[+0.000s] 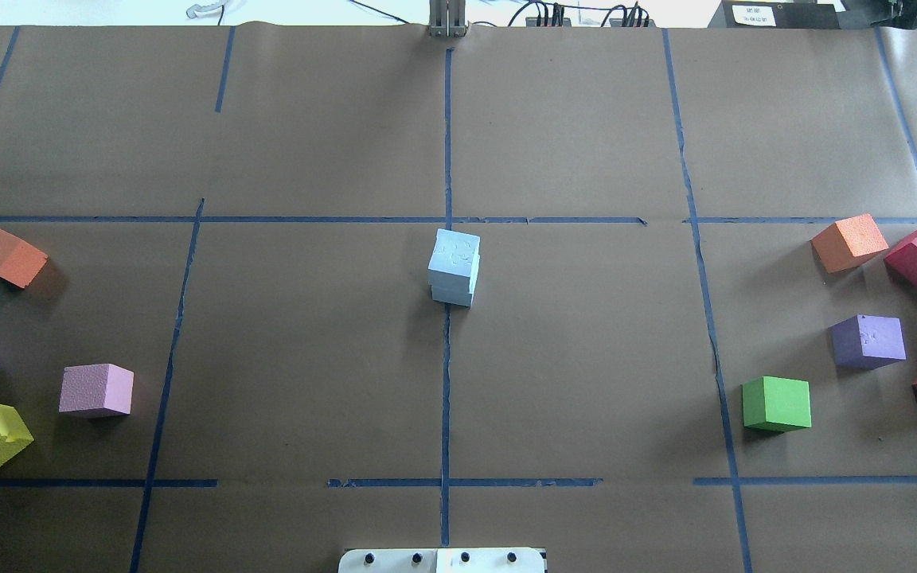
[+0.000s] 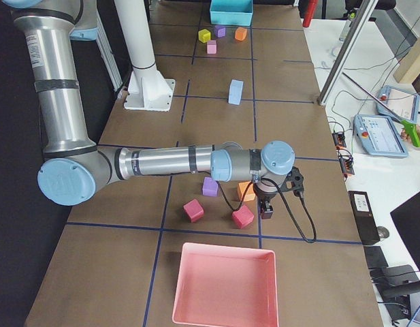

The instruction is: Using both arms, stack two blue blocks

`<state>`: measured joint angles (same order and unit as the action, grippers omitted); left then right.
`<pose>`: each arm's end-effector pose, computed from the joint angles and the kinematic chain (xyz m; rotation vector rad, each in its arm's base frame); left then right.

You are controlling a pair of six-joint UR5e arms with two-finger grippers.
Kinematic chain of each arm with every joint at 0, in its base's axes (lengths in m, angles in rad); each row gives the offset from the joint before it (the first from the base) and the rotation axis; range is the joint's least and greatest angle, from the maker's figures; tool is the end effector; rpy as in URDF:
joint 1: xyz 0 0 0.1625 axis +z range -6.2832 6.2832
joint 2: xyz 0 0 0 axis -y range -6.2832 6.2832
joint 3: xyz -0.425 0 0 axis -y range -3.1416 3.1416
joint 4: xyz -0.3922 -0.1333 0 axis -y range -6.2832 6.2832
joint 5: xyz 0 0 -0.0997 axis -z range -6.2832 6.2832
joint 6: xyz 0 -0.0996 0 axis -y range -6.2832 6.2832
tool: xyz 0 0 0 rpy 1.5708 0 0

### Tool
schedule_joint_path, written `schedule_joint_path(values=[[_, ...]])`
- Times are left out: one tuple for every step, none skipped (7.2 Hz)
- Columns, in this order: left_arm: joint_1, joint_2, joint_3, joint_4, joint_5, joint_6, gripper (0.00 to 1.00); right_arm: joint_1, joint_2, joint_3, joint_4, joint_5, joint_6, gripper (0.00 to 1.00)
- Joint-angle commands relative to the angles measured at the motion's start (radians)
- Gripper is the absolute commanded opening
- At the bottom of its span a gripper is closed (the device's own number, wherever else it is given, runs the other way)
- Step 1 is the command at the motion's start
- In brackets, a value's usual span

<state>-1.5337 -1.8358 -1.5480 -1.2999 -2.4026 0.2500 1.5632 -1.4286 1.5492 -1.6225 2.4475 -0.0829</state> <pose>-0.0378 -0.5916 0.5485 0.0617 0.8324 0.2584 0.0525 -0.5538 0.5927 0.0974 -0.8738 -0.1148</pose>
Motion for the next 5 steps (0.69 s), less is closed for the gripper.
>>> schedule_joint_path(values=[[-0.019,-0.014,-0.015,0.043,-0.013,-0.031,1.0,0.003,-0.013,0.008,0.0,-0.004,-0.005,1.0],[-0.023,-0.017,-0.023,0.069,-0.009,-0.031,1.0,0.003,-0.015,0.006,0.0,-0.007,-0.005,1.0],[-0.025,-0.025,-0.021,0.08,-0.007,-0.031,1.0,0.003,-0.013,0.008,0.0,-0.008,-0.005,1.0],[-0.037,-0.037,-0.03,0.092,-0.004,-0.022,1.0,0.004,-0.013,0.012,0.001,-0.008,-0.005,1.0],[-0.043,-0.013,-0.058,0.094,0.006,-0.021,1.0,0.004,-0.015,0.012,0.001,-0.012,-0.005,1.0]])
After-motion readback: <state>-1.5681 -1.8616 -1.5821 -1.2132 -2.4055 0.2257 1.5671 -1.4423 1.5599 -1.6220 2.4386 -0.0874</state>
